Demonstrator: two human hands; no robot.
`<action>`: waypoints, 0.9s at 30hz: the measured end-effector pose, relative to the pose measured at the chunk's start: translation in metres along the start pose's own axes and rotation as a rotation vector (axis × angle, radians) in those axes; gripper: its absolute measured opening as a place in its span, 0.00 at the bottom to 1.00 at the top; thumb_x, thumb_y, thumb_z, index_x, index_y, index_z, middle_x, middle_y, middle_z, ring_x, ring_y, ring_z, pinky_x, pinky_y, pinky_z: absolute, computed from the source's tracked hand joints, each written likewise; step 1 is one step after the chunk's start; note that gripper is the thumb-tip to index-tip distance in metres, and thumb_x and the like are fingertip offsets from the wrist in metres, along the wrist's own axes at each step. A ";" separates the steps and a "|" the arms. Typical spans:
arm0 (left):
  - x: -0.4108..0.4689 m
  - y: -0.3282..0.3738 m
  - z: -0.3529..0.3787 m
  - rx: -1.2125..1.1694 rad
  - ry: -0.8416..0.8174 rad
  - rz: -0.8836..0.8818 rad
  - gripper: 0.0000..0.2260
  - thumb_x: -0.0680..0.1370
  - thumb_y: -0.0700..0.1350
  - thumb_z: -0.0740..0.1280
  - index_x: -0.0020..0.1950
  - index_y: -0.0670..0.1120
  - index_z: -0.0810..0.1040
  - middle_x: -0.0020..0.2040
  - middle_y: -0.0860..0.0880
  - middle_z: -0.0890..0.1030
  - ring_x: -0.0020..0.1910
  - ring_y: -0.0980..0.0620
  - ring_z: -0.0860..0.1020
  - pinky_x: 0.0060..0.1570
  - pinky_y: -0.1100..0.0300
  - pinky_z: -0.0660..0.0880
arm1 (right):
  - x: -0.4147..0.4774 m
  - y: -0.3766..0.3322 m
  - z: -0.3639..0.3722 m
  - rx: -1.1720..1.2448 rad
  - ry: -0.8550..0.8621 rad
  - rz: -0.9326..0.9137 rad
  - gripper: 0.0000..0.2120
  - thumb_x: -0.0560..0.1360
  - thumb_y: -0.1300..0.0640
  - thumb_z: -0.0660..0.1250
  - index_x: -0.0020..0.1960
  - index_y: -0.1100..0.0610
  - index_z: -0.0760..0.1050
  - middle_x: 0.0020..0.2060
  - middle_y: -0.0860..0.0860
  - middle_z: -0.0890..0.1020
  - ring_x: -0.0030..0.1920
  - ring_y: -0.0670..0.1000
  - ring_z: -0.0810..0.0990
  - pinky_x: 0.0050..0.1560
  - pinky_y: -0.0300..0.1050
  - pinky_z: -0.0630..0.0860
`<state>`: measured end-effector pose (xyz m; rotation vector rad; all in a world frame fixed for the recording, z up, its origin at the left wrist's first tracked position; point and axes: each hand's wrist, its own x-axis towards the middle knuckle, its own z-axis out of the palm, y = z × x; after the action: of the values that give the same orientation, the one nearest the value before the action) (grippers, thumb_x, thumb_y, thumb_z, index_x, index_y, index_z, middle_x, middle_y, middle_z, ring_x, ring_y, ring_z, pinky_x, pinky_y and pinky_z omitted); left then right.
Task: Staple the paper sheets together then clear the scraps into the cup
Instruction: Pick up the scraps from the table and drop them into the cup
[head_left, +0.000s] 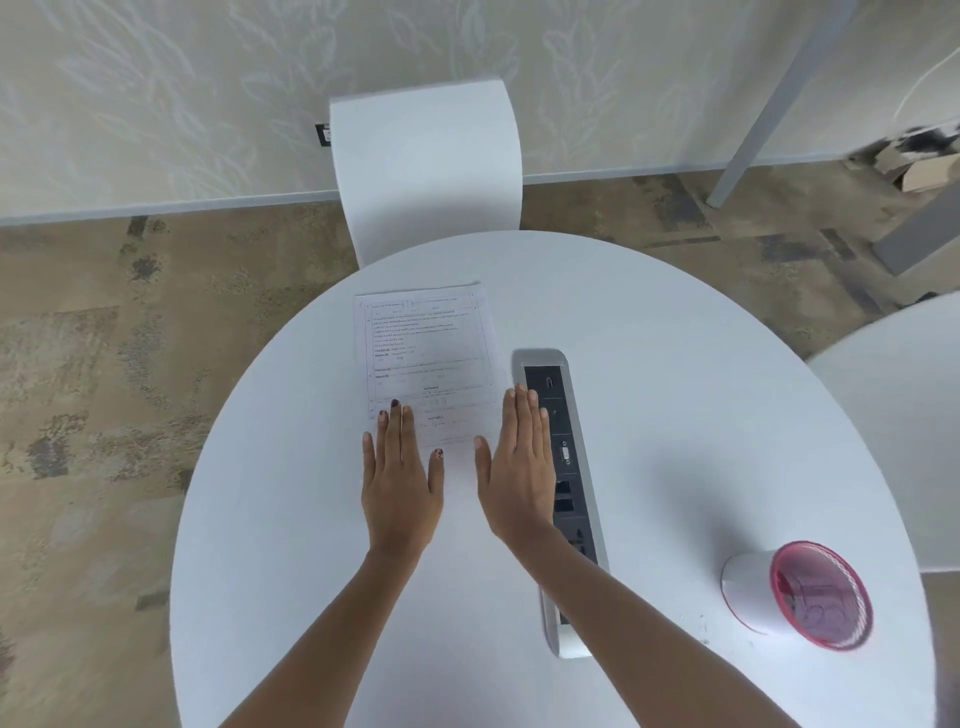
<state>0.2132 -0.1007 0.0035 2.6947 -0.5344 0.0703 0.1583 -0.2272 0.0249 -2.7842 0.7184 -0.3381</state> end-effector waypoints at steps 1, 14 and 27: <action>-0.011 0.003 -0.004 -0.007 -0.008 0.003 0.29 0.82 0.54 0.49 0.77 0.38 0.60 0.77 0.41 0.64 0.77 0.43 0.62 0.76 0.48 0.56 | -0.012 0.004 -0.005 -0.004 -0.003 0.006 0.29 0.82 0.48 0.50 0.76 0.64 0.52 0.76 0.59 0.57 0.77 0.55 0.52 0.76 0.51 0.53; -0.181 0.017 -0.019 0.013 -0.155 0.165 0.27 0.82 0.53 0.50 0.78 0.41 0.60 0.79 0.45 0.60 0.78 0.47 0.57 0.78 0.56 0.44 | -0.198 0.059 -0.052 0.029 0.050 0.179 0.25 0.80 0.54 0.50 0.74 0.65 0.58 0.74 0.59 0.63 0.75 0.57 0.59 0.76 0.48 0.49; -0.264 0.018 -0.007 -0.081 -0.255 0.223 0.27 0.83 0.52 0.47 0.78 0.39 0.57 0.79 0.44 0.58 0.79 0.47 0.57 0.78 0.58 0.44 | -0.325 0.099 -0.067 0.004 0.128 0.475 0.23 0.73 0.68 0.63 0.68 0.65 0.65 0.65 0.60 0.70 0.65 0.61 0.69 0.67 0.57 0.67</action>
<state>-0.0378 -0.0190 -0.0163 2.5697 -0.8934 -0.2328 -0.1812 -0.1608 0.0069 -2.4954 1.3655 -0.4190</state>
